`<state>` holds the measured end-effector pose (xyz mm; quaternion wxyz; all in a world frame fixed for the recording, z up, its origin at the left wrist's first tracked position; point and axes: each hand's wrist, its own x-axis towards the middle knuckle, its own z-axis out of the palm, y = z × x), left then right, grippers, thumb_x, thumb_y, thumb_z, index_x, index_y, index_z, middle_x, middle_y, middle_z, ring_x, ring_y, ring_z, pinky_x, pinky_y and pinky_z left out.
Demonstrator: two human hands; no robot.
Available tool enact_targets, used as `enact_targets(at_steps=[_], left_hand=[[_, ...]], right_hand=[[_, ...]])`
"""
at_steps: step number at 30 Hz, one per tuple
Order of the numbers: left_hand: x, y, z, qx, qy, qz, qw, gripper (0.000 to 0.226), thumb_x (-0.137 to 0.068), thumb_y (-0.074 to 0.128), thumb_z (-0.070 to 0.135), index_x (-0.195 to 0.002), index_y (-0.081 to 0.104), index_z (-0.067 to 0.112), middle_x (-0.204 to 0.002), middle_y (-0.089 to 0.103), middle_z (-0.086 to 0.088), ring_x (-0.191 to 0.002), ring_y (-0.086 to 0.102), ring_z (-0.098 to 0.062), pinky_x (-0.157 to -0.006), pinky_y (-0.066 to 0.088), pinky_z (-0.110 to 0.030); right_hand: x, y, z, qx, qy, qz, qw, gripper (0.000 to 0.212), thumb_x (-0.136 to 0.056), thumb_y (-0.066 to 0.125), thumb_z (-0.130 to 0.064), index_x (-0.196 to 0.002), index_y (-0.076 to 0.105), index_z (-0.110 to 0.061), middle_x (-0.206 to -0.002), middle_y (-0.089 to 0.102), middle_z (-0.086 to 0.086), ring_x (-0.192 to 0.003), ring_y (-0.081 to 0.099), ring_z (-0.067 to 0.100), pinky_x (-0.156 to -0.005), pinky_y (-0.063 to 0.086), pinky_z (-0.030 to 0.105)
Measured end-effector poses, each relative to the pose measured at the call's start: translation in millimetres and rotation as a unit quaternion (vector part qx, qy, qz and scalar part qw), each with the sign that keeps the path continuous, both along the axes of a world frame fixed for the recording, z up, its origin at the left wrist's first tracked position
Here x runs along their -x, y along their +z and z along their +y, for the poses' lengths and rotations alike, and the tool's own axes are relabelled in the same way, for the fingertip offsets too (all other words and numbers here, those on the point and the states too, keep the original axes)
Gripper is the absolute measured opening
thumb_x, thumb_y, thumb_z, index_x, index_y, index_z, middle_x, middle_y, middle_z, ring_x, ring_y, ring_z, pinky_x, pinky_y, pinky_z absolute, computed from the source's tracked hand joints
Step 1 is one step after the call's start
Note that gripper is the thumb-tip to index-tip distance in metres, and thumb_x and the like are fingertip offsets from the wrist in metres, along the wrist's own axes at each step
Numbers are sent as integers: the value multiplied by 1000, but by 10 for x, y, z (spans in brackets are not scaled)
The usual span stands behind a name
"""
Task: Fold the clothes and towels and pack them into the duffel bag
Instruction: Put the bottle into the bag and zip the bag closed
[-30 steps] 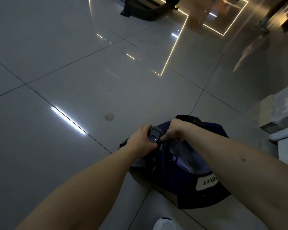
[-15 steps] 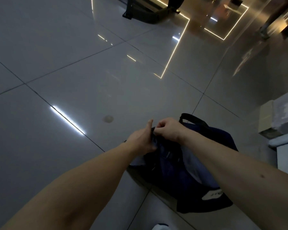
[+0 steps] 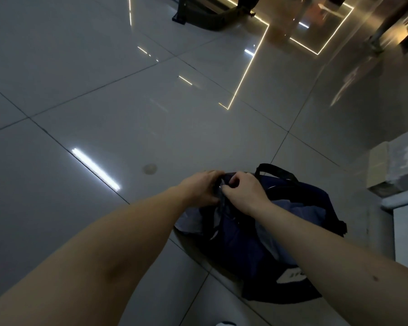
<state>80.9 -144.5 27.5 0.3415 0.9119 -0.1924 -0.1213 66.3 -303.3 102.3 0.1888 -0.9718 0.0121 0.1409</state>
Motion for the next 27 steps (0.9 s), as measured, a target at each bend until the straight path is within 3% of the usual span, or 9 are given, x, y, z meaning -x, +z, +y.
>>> enact_targets(at_steps=[4,7,9,13,17,20,23,27], left_hand=[[-12,-41,11,-17,-14,-18,1000,83,-80,74,45,-147,34,17,-146,45,-5,-134,34,-27,-108,38,-41],[-75,-38,-34,7,-11,14,1000,73,-82,76,38,-141,37,20,-133,52,-6,-120,52,-27,-93,46,-38],[-104,-26,-78,22,10,2,1000,72,-81,78,34,-140,40,19,-132,53,-5,-115,56,-26,-90,48,-37],[-101,-34,-179,47,32,-26,998,73,-81,79,29,-144,43,18,-136,49,-4,-117,56,-26,-93,48,-38],[-10,-70,-209,69,53,-43,995,68,-83,77,22,-144,45,16,-135,50,-5,-115,58,-27,-93,46,-34],[54,-108,-133,70,61,-39,995,68,-81,80,26,-140,48,18,-135,50,-3,-113,58,-26,-94,50,-40],[107,-106,-78,64,63,-4,996,74,-80,80,23,-144,43,19,-142,46,-2,-123,53,-23,-100,48,-42],[123,28,-19,36,61,47,996,81,-87,70,13,-156,27,15,-156,37,-7,-141,40,-23,-113,36,-35]], right_hand=[[13,-67,-3,66,31,16,997,77,-74,71,-58,-137,46,-22,-137,40,10,-127,36,32,-105,40,42],[-23,-102,-30,58,41,61,996,95,-74,75,-52,-152,28,-24,-151,32,9,-136,32,38,-112,36,45],[-53,-137,-63,57,45,69,995,95,-77,74,-46,-156,24,-25,-153,33,9,-137,34,39,-113,36,46],[-70,-185,-126,48,28,20,998,83,-78,77,-39,-149,36,-28,-145,44,7,-130,43,38,-107,42,46],[-1,-221,-91,75,17,-8,997,78,-80,78,-37,-146,36,-32,-144,40,3,-126,40,34,-97,47,46],[48,-243,-27,101,30,-19,994,76,-78,80,-39,-139,36,-32,-138,38,4,-124,39,32,-90,51,46],[45,-221,37,131,48,-10,990,79,-75,83,-39,-136,35,-28,-135,36,9,-126,37,34,-90,50,46],[9,-128,49,133,51,30,989,89,-72,83,-46,-142,32,-24,-139,36,12,-128,38,38,-98,46,47]])
